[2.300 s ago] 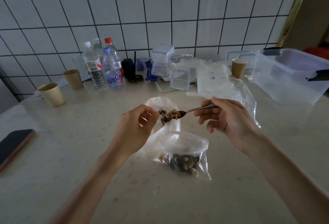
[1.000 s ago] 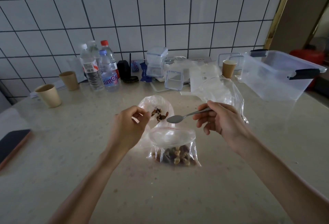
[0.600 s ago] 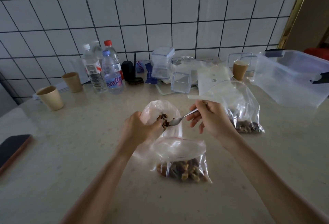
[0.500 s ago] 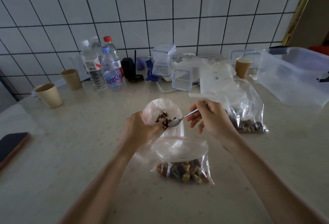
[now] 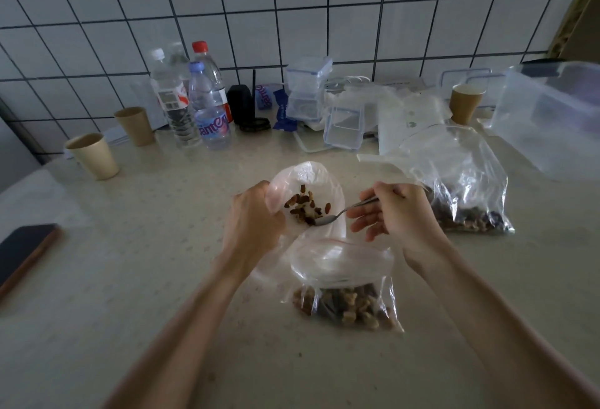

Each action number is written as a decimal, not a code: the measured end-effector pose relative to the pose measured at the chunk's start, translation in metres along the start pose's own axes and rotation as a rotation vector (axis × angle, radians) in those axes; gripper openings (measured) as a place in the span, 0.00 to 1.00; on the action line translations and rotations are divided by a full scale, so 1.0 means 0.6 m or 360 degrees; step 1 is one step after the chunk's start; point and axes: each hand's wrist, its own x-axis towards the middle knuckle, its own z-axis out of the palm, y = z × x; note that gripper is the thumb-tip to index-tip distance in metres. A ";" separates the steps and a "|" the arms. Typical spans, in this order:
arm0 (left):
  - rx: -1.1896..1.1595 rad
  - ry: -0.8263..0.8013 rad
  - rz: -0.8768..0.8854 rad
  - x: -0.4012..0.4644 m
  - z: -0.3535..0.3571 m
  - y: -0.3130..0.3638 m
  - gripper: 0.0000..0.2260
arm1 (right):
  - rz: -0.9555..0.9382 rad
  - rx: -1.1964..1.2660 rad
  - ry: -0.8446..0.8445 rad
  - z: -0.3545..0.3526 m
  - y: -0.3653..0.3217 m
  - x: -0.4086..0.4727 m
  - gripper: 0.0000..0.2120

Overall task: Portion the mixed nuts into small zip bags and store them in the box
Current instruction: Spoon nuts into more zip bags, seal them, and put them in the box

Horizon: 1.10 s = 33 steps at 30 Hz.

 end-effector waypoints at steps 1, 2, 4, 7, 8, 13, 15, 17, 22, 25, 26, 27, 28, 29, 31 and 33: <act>-0.0043 -0.0020 -0.0027 0.000 -0.001 0.002 0.14 | 0.0037 0.0021 -0.0032 0.001 0.001 0.000 0.14; -0.0085 -0.0043 -0.0055 0.000 0.000 0.004 0.12 | 0.0060 0.0027 -0.0066 0.001 0.003 -0.001 0.15; -0.0149 -0.0079 -0.0082 0.001 0.000 0.005 0.08 | 0.0121 0.0056 -0.0151 0.004 0.005 -0.003 0.16; -0.0183 -0.0085 -0.0070 0.002 -0.001 0.004 0.05 | 0.0244 0.0128 -0.0246 0.008 0.003 0.002 0.18; -0.0194 -0.0089 -0.0065 0.002 -0.001 0.003 0.04 | 0.0279 0.0156 -0.0260 0.008 0.001 0.005 0.18; -0.0284 -0.0193 -0.0025 -0.001 -0.003 0.004 0.11 | 0.0325 0.0190 -0.0248 0.016 -0.001 0.020 0.18; -0.0262 -0.0234 -0.0019 -0.001 -0.006 0.005 0.22 | 0.0287 0.0147 -0.0213 0.019 0.000 0.023 0.18; -0.0179 -0.0233 -0.0012 0.001 -0.006 0.005 0.28 | 0.0267 0.0108 -0.0216 0.018 -0.001 0.026 0.18; -0.0084 -0.0241 -0.0037 0.008 -0.006 -0.002 0.31 | 0.0299 0.0153 -0.0270 0.018 -0.004 0.033 0.19; -0.0073 -0.0263 -0.0097 0.012 -0.006 -0.009 0.34 | 0.0303 0.0226 -0.0228 0.027 -0.005 0.038 0.17; -0.0064 -0.0268 -0.0106 0.013 -0.006 -0.011 0.35 | 0.0303 0.0251 -0.0212 0.030 -0.005 0.039 0.17; -0.0052 -0.0271 -0.0108 0.014 -0.006 -0.013 0.35 | 0.0304 0.0273 -0.0202 0.033 -0.005 0.040 0.16; -0.0045 -0.0273 -0.0106 0.016 -0.005 -0.015 0.35 | 0.0307 0.0292 -0.0196 0.036 -0.006 0.040 0.16; -0.0044 -0.0274 -0.0104 0.017 -0.004 -0.016 0.35 | 0.0309 0.0310 -0.0190 0.039 -0.006 0.041 0.15; -0.0056 -0.0276 -0.0101 0.019 -0.002 -0.018 0.35 | 0.0300 0.0326 -0.0171 0.045 -0.006 0.043 0.14; -0.0057 -0.0277 -0.0096 0.019 -0.002 -0.019 0.36 | 0.0279 0.0320 -0.0138 0.049 -0.006 0.045 0.14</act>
